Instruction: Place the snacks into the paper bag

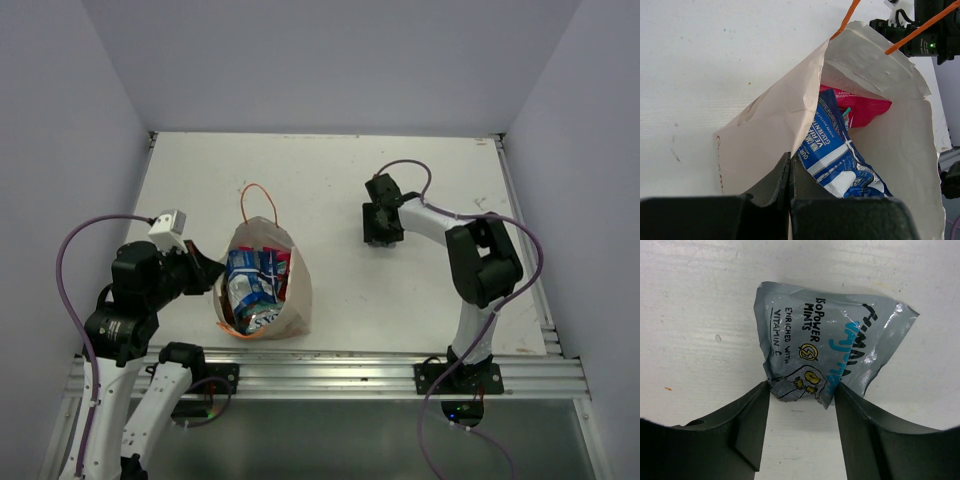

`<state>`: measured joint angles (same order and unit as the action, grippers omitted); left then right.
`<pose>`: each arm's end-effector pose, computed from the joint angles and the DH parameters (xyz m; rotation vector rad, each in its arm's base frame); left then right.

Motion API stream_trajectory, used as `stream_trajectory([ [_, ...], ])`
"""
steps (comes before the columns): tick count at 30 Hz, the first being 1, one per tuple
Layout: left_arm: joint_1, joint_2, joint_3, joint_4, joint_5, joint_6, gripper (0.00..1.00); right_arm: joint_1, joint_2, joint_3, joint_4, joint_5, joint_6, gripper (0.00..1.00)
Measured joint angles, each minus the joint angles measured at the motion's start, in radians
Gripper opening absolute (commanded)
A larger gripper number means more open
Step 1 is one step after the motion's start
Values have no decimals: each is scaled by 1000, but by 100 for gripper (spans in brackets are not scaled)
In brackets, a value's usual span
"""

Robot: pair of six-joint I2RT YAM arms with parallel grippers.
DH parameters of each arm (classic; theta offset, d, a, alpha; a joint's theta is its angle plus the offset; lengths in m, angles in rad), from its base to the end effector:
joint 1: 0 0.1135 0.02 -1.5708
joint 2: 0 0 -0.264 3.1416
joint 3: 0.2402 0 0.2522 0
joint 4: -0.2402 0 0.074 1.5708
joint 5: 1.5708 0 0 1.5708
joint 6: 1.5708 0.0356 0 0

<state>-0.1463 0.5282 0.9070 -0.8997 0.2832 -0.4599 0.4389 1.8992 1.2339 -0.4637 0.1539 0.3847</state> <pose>0.0888 -0.0231 0.3390 -0.1590 2.1319 -0.6582 0.3477 0.1572 0.1607 -0.0262 2.6764 0.0514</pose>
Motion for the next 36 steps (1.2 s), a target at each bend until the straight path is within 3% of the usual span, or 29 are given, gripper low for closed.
stream_trajectory([
  [3, 0, 0, 0, 0, -1, 0, 0, -3, 10, 7, 13, 10, -4, 42],
  [4, 0, 0, 0, 0, -1, 0, 0, -3, 13, 10, 17, 12, -5, 23],
  [6, 0, 0, 0, 0, -1, 0, 0, -5, 19, 17, 26, 11, -12, 3],
  [7, 0, 0, 0, 0, -2, 0, 0, -6, 21, 21, 30, 8, -13, 0],
  [13, 0, 0, 0, 1, -3, 0, 0, -3, 11, 32, 10, -20, -32, 0],
  [17, 0, 4, 0, 3, -3, -1, 0, 40, -61, 72, -126, -79, -63, 0],
  [22, 0, 13, -3, 15, -2, -1, 0, 241, -210, 435, -340, -140, -98, 0],
  [25, 0, 18, -4, 20, -2, -1, 0, 405, -271, 699, -395, -186, -103, 0],
  [28, 0, 24, -4, 23, -2, -1, 0, 525, -306, 852, -450, -243, -107, 0],
  [36, 0, 22, -4, 22, -1, -1, 0, 658, -197, 875, -569, -302, -109, 0],
])
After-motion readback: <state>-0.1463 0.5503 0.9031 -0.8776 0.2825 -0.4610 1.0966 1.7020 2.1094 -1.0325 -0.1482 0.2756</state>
